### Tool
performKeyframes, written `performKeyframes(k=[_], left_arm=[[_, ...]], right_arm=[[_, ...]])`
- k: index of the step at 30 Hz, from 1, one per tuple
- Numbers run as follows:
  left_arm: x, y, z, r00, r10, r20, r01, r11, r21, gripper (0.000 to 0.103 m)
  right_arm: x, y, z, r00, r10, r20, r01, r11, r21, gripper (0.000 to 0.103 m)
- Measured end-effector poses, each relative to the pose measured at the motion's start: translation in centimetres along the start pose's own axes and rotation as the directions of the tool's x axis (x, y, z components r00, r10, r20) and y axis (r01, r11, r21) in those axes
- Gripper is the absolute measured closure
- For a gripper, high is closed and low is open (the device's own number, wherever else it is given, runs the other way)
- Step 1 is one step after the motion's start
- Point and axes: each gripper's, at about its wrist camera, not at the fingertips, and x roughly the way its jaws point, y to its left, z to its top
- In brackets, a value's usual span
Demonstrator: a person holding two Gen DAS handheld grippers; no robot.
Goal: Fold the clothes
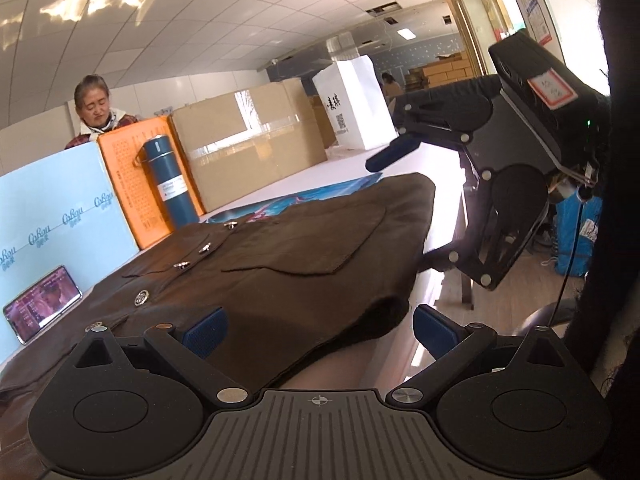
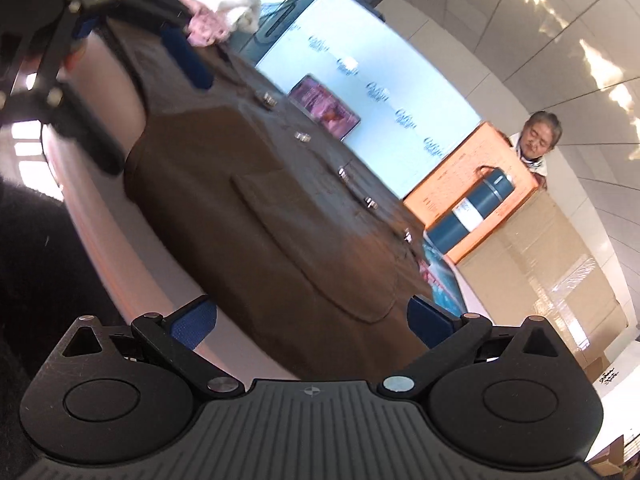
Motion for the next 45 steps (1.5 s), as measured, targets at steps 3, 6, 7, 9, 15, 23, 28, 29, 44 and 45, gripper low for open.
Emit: performKeyframes(k=[3, 6, 7, 9, 15, 23, 28, 29, 44, 45], left_arm=[[1.5, -1.2, 0.5, 0.998, 0.064, -0.007, -0.064, 0.997, 0.035, 0.002], [2.6, -1.4, 1.1, 0.986, 0.167, -0.004, -0.167, 0.986, 0.017, 0.002], [2.9, -1.1, 1.2, 0.981, 0.195, -0.003, -0.195, 0.981, -0.006, 0.002], [2.7, 0.0, 1.4, 0.966, 0.257, -0.006, -0.257, 0.964, -0.066, 0.002], [-0.7, 2.5, 0.0, 0.895, 0.437, -0.087, -0.442, 0.896, -0.047, 0.002], [-5.9, 4.4, -2.6, 0.769, 0.608, -0.200, -0.607, 0.791, 0.070, 0.002], [-8.3, 6.1, -3.4, 0.715, 0.674, -0.188, -0.685, 0.728, 0.004, 0.006], [-8.7, 6.1, -3.4, 0.733, 0.658, -0.169, -0.670, 0.743, -0.013, 0.018], [-12.0, 4.2, -2.3, 0.870, 0.491, -0.040, -0.492, 0.860, -0.135, 0.099], [-12.6, 4.1, -1.9, 0.872, 0.489, -0.027, -0.487, 0.861, -0.149, 0.099]], right_arm=[[-0.6, -1.3, 0.6, 0.995, -0.028, 0.098, 0.023, 0.998, 0.053, 0.000], [-0.2, -1.7, 1.2, 0.990, -0.043, 0.133, 0.037, 0.998, 0.045, 0.000], [0.0, -1.8, 1.4, 0.989, -0.043, 0.141, 0.038, 0.999, 0.037, 0.001], [0.4, -1.7, 1.3, 0.990, -0.043, 0.132, 0.043, 0.999, 0.004, 0.002], [1.1, -3.5, 0.5, 0.991, -0.083, 0.101, 0.081, 0.996, 0.031, 0.033], [2.3, -6.8, 1.6, 0.977, -0.101, 0.187, 0.062, 0.977, 0.206, 0.077], [3.1, -8.3, 2.3, 0.965, -0.143, 0.220, 0.080, 0.959, 0.271, 0.079], [3.3, -8.2, 2.2, 0.967, -0.144, 0.209, 0.087, 0.962, 0.260, 0.079], [-1.5, -8.1, 2.8, 0.944, -0.185, 0.271, 0.102, 0.950, 0.296, 0.096], [-2.2, -8.3, 3.1, 0.938, -0.193, 0.289, 0.103, 0.949, 0.298, 0.096]])
